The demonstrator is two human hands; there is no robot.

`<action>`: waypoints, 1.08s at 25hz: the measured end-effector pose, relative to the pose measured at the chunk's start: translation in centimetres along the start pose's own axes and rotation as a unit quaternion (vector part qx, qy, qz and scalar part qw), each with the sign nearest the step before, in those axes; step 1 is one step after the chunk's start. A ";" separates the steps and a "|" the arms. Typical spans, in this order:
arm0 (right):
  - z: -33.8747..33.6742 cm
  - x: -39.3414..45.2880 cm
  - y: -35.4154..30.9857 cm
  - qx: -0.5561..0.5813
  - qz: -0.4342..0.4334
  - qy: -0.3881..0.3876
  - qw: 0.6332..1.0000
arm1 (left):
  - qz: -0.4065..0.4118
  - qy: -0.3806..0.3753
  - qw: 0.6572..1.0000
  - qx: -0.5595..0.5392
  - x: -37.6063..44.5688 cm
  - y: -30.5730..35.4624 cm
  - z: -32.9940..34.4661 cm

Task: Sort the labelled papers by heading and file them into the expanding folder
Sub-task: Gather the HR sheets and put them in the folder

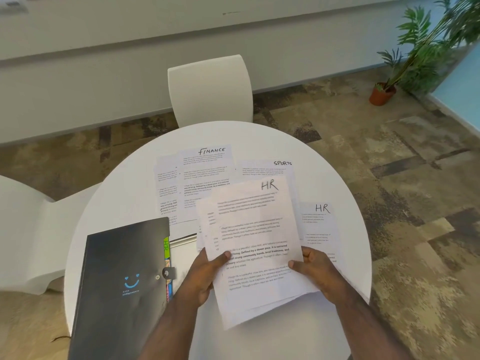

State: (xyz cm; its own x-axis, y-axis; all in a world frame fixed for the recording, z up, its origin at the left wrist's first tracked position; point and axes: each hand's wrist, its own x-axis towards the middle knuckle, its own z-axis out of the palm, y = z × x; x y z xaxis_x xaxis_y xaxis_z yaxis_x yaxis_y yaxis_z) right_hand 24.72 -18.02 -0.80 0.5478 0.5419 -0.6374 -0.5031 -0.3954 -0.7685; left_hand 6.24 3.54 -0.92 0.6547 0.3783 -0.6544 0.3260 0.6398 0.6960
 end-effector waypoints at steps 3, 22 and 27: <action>-0.1 0.0 -0.6 -0.061 -0.020 0.054 0.996 | 0.018 0.041 0.999 -0.026 0.7 0.0 0.1; -4.2 -1.4 3.4 -0.297 0.063 0.391 0.869 | 0.018 0.096 0.995 0.008 2.8 1.6 -2.3; -7.5 -1.5 -0.1 -0.282 0.025 0.350 0.893 | 0.013 0.106 0.994 0.023 3.2 2.7 -2.7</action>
State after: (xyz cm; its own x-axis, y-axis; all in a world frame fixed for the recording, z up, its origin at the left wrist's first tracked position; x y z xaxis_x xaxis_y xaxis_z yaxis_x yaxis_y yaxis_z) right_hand 28.90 -24.35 -0.18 0.9172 -0.0050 -0.3985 -0.2301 -0.8230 -0.5193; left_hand 7.38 8.21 -1.93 0.5058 0.5300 -0.6807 0.3458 0.5983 0.7228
